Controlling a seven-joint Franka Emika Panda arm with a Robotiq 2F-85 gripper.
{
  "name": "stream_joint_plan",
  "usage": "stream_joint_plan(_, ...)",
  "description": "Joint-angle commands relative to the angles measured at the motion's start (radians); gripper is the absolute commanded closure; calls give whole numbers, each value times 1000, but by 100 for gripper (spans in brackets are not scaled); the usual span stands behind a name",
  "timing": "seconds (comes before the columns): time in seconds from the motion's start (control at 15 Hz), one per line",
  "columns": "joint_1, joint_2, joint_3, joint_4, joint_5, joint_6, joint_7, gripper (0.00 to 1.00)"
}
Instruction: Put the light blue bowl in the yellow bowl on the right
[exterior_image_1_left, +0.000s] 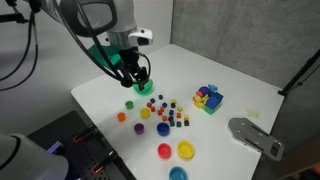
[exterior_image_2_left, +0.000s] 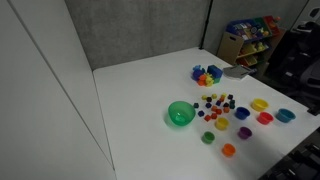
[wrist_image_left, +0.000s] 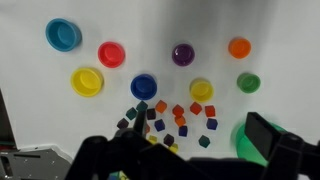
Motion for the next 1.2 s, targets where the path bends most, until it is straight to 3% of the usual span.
stream_joint_plan(0.0, -29, 133, -16, 61, -10, 43, 25, 0)
stream_joint_plan(0.4, -75, 288, -56, 95, -8, 190, 44, 0)
stream_joint_plan(0.87, -74, 292, -63, 86, -1, 189, 15, 0)
stream_joint_plan(1.13, -93, 364, -96, 119, 22, 212, -9, 0)
